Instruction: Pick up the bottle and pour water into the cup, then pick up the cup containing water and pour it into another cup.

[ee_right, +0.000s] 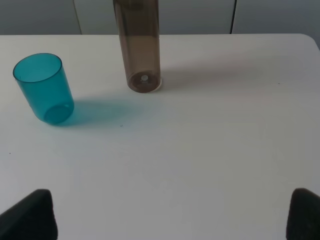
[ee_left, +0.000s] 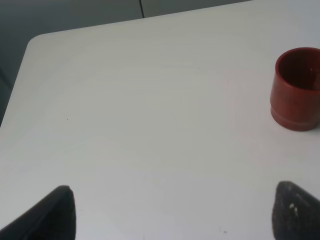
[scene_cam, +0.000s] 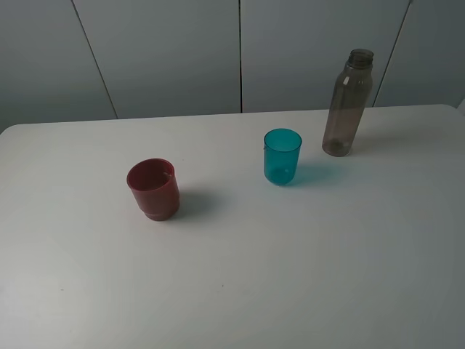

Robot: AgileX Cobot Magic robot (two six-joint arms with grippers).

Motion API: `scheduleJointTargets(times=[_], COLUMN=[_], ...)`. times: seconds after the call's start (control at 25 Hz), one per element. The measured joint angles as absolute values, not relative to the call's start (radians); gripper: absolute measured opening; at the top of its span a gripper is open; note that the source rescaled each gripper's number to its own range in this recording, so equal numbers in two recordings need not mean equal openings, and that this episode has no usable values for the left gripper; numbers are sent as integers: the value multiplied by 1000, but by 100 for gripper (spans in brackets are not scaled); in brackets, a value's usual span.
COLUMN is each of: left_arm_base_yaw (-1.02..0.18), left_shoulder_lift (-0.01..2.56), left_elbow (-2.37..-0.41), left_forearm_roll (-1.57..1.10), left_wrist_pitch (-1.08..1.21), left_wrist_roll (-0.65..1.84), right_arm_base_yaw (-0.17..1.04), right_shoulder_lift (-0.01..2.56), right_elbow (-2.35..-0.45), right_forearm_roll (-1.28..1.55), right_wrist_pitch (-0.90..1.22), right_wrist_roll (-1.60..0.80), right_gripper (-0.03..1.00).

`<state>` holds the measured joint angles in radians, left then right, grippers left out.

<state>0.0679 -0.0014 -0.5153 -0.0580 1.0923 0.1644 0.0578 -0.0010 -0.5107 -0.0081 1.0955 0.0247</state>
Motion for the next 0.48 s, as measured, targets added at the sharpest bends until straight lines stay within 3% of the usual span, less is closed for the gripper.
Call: scheduleJointTargets(times=[0.48], left_arm_base_yaw=[68], left_shoulder_lift=[-1], left_elbow=[-515], left_forearm_roll=[-58], left_wrist_pitch=[1092], left_wrist_roll=[164], right_arm_base_yaw=[58], right_shoulder_lift=[-1], right_elbow=[-511], right_forearm_roll=[-8], right_wrist_pitch=[1096], right_wrist_roll=[25], right_gripper=[100])
